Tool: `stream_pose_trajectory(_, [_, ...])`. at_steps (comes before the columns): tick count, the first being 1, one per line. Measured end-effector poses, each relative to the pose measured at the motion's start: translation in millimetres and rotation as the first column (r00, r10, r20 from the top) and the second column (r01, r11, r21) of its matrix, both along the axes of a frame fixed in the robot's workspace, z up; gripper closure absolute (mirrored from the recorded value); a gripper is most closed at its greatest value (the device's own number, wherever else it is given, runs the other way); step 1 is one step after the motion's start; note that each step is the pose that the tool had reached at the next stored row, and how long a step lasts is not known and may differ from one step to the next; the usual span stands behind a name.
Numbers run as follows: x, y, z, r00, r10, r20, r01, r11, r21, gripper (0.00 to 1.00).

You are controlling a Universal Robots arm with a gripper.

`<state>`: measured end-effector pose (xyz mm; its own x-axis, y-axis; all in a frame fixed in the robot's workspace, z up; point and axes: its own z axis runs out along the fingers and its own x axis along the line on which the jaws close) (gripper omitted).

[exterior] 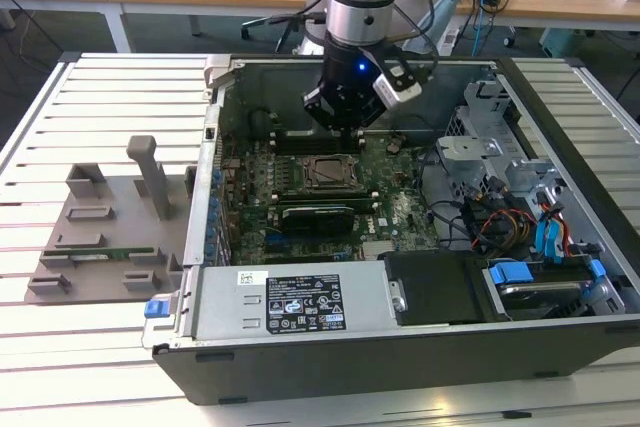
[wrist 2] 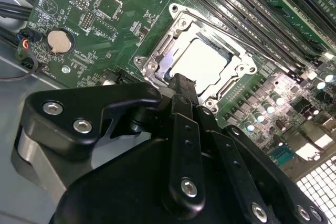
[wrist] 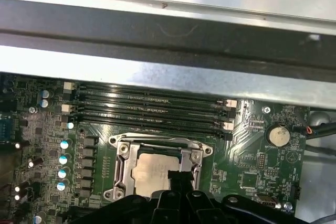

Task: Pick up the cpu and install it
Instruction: 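Install the first cpu locking lever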

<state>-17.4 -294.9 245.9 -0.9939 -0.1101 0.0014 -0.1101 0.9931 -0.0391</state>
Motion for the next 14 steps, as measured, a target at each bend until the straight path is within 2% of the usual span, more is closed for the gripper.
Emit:
stream_pose_trajectory(4, [0.0,0.0,4.9,1.0,0.0,0.0,0.0,1.0,-0.0004,0.89])
stream_pose_trajectory(10, [0.0,0.0,17.2,1.0,0.0,-0.0001,0.0,1.0,-0.0023,0.89])
stream_pose_trajectory(14, [0.0,-0.7,20.0,1.0,0.0,0.0001,0.0,1.0,-0.0024,0.89])
